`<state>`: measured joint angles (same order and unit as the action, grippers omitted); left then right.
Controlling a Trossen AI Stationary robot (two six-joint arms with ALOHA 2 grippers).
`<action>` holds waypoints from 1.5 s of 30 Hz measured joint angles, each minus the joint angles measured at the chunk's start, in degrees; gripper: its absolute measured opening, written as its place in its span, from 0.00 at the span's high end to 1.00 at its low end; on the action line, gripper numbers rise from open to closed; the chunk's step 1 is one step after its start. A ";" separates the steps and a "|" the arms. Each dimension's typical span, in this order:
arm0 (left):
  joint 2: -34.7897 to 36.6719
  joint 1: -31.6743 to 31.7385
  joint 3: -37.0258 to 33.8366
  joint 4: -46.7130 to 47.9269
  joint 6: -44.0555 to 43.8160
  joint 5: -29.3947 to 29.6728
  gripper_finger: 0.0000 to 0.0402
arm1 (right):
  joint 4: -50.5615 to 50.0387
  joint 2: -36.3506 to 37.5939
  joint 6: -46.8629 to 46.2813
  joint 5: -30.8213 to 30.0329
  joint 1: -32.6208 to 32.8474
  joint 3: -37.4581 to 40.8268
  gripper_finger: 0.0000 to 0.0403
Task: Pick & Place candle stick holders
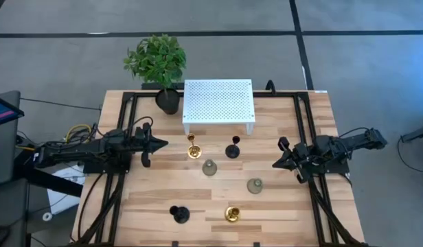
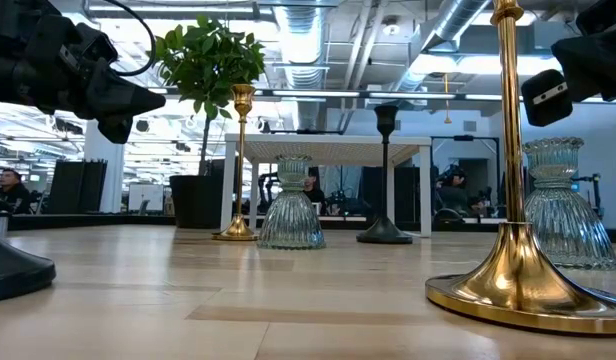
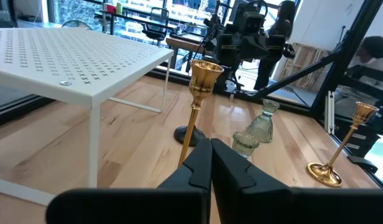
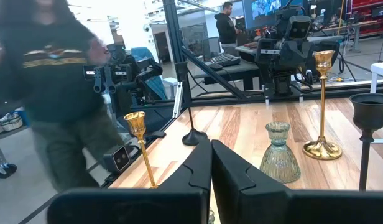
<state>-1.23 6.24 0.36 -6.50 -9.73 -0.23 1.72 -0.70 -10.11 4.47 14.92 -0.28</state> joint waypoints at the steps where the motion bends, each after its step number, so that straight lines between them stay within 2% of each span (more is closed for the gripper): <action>1: -0.02 0.00 -0.02 0.00 0.00 0.00 0.99 | 0.00 -0.01 0.00 0.02 0.01 -0.01 1.00; 34: -0.01 0.01 -0.01 0.00 0.02 0.00 0.99 | -0.01 0.00 0.02 0.00 0.01 0.00 1.00; 38: -0.02 0.00 0.00 -0.01 0.02 0.00 0.99 | -0.48 -0.01 2.82 -3.30 -0.09 0.01 1.00; 45: 0.00 0.00 -0.01 -0.01 0.00 0.00 0.99 | -0.46 -0.01 2.99 -3.23 -0.05 0.00 1.00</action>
<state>-1.23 6.24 0.35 -6.51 -9.74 -0.23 1.26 -0.71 -7.11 1.23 14.87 -0.28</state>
